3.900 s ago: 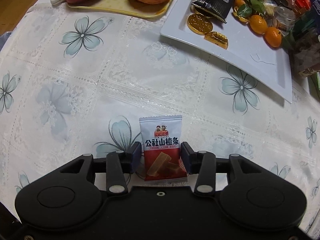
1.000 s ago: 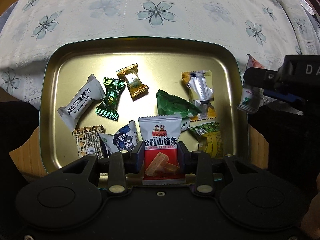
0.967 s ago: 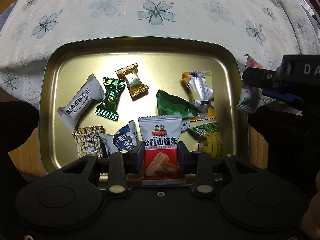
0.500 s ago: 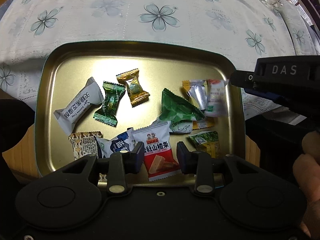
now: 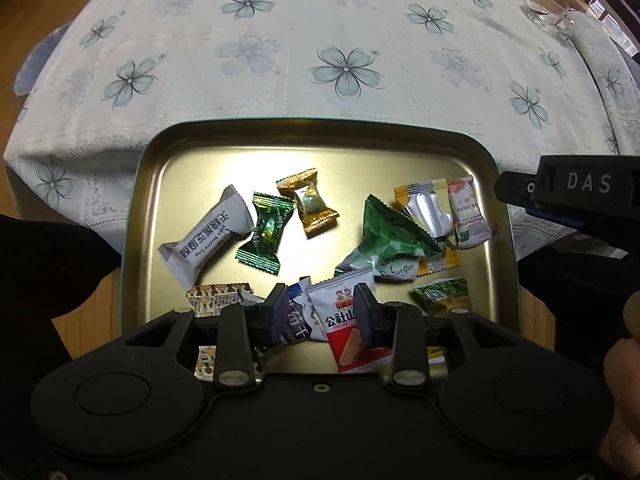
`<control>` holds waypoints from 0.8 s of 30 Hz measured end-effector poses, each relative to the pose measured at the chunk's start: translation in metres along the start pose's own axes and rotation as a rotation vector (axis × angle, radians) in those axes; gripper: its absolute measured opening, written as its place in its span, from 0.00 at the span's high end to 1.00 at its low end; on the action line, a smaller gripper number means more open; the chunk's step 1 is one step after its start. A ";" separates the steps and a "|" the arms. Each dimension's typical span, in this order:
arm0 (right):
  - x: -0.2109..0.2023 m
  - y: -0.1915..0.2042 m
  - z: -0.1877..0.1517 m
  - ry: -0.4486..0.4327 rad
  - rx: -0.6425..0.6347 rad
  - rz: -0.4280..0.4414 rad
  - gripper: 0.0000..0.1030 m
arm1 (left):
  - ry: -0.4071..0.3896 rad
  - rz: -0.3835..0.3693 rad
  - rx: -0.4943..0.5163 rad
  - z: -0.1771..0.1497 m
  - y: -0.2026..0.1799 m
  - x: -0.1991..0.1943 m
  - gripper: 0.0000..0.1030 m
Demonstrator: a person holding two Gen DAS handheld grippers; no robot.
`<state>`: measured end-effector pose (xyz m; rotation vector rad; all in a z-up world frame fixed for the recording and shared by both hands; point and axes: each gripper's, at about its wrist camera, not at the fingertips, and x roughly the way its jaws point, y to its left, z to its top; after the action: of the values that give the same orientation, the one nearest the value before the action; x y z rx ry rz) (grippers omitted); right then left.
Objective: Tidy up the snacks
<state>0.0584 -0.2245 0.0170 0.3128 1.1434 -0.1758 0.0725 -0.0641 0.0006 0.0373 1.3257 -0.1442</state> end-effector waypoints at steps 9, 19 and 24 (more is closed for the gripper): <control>-0.024 -0.001 -0.030 -0.057 -0.066 -0.064 0.44 | -0.063 0.051 0.001 -0.017 0.013 -0.010 0.57; -0.033 0.000 -0.075 -0.018 -0.065 -0.040 0.43 | -0.118 0.086 0.005 -0.046 0.020 -0.024 0.57; -0.036 0.003 -0.101 -0.023 -0.089 -0.072 0.43 | -0.149 0.104 0.003 -0.060 0.023 -0.030 0.57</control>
<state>-0.0423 -0.1895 0.0121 0.1903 1.1368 -0.1911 0.0102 -0.0318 0.0141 0.0962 1.1721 -0.0594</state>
